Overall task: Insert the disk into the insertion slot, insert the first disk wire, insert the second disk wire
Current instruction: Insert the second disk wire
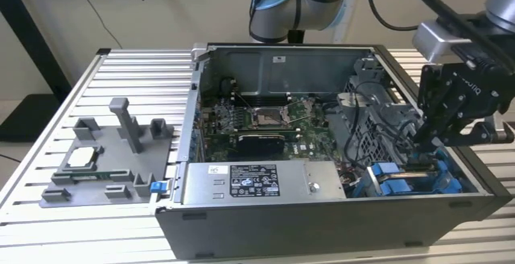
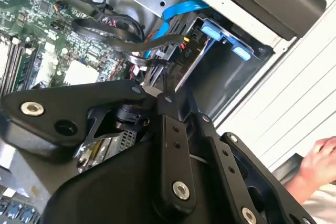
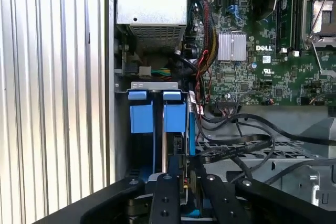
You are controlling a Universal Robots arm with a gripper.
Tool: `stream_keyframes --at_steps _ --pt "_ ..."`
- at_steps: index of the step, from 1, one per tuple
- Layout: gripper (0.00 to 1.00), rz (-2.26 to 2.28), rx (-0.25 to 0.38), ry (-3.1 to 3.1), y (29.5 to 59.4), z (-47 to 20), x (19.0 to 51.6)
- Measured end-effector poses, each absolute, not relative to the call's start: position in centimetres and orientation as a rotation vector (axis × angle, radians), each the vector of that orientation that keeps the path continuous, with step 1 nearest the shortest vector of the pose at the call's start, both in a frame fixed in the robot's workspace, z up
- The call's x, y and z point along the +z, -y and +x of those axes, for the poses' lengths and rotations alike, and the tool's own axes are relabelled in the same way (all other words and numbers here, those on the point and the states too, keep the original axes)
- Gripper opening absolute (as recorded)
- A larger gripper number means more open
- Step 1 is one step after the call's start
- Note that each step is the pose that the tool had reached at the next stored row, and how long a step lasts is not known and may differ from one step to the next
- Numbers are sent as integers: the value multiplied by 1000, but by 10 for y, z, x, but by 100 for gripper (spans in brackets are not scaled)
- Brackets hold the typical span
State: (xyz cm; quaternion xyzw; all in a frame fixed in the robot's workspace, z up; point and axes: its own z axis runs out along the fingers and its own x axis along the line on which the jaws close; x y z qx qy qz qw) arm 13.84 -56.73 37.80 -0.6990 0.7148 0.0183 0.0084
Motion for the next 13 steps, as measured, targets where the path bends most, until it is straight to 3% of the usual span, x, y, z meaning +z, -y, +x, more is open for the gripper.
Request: stream_keyframes --at_steps 6,13 --pt "100 -2184 57 -2234 567 138 398" --pt "100 -2184 57 -2233 567 138 399"
